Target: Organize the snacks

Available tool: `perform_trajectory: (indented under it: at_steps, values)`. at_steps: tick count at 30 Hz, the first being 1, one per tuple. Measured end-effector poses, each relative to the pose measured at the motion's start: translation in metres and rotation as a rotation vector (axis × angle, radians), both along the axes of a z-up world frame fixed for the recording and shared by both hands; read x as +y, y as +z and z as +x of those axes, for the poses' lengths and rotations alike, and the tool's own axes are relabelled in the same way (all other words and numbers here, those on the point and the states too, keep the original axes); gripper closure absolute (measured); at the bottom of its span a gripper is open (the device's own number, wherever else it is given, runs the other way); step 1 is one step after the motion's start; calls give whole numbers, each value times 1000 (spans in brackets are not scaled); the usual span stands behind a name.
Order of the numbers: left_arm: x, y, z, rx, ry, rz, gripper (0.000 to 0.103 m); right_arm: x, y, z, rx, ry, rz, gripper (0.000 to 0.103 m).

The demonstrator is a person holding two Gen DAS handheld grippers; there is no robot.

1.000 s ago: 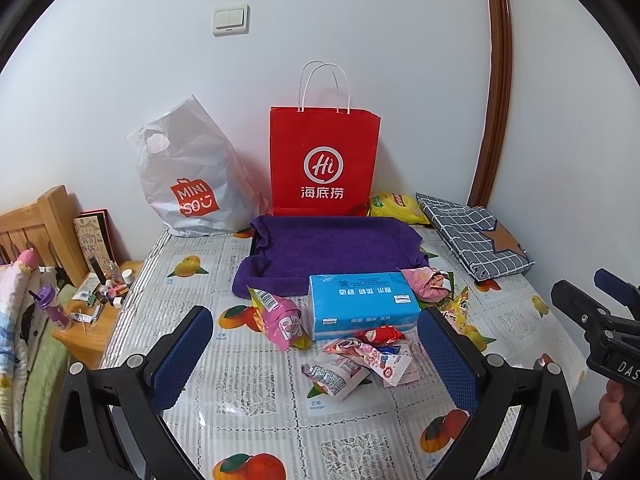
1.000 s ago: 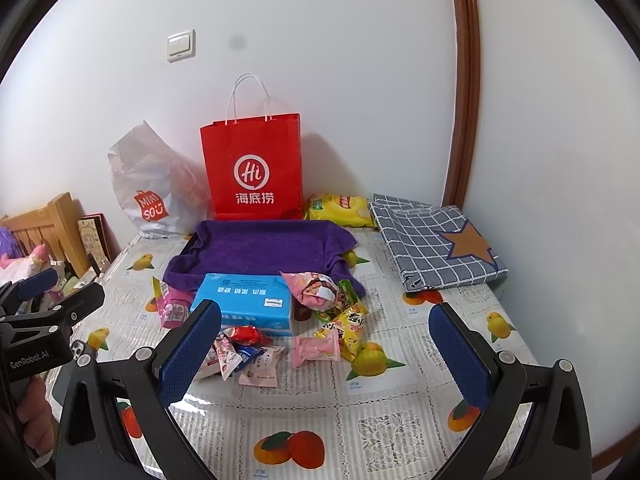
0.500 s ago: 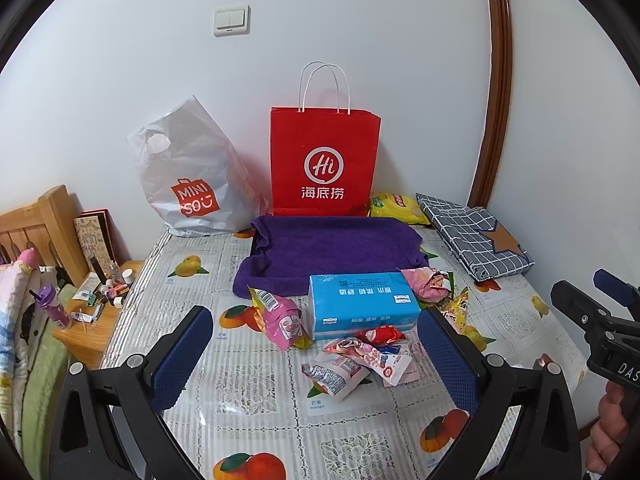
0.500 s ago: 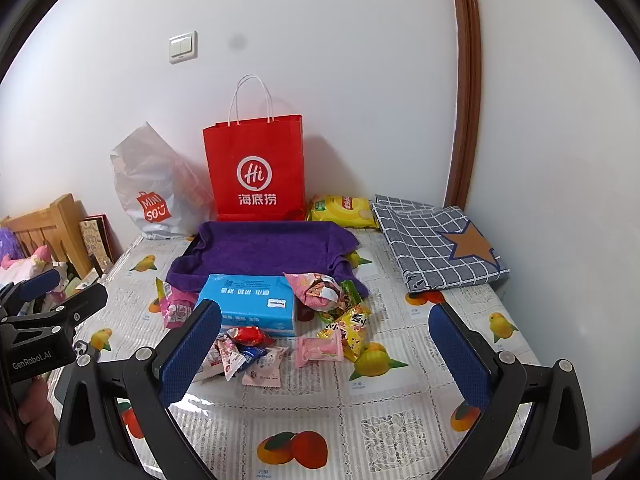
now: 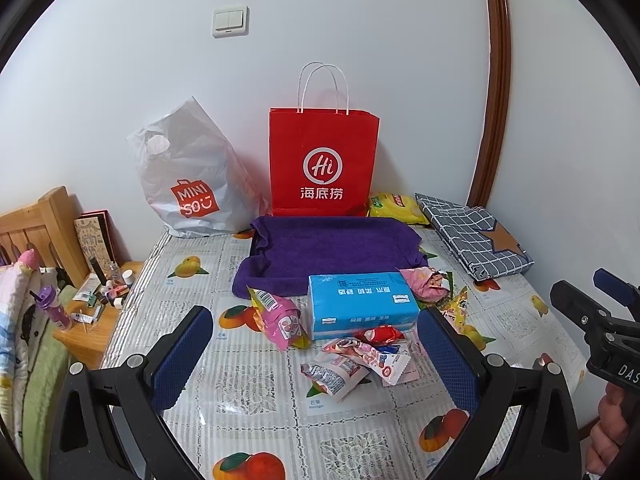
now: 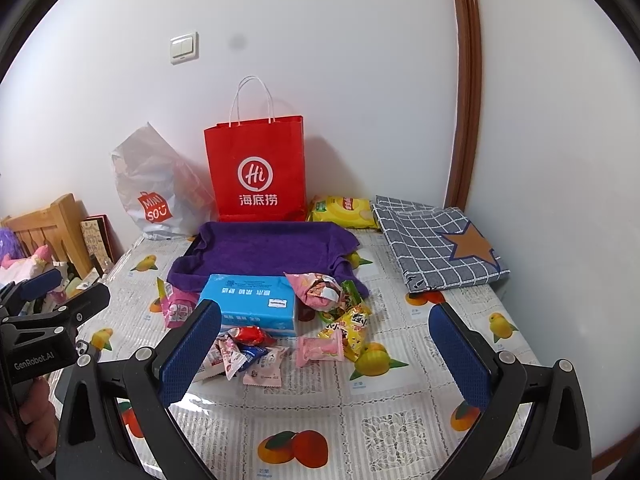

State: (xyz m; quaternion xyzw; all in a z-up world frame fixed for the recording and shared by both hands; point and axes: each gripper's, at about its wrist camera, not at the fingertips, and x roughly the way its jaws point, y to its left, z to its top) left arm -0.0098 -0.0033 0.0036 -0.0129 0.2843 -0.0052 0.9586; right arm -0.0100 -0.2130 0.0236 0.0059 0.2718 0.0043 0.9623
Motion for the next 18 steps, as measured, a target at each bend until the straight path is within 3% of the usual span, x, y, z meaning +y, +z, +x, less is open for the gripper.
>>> perform_trajectory:
  at_steps: [18]
  values:
    - [-3,0,-1,2,0,1,0,1,-1,-2,2,-2,4,0]
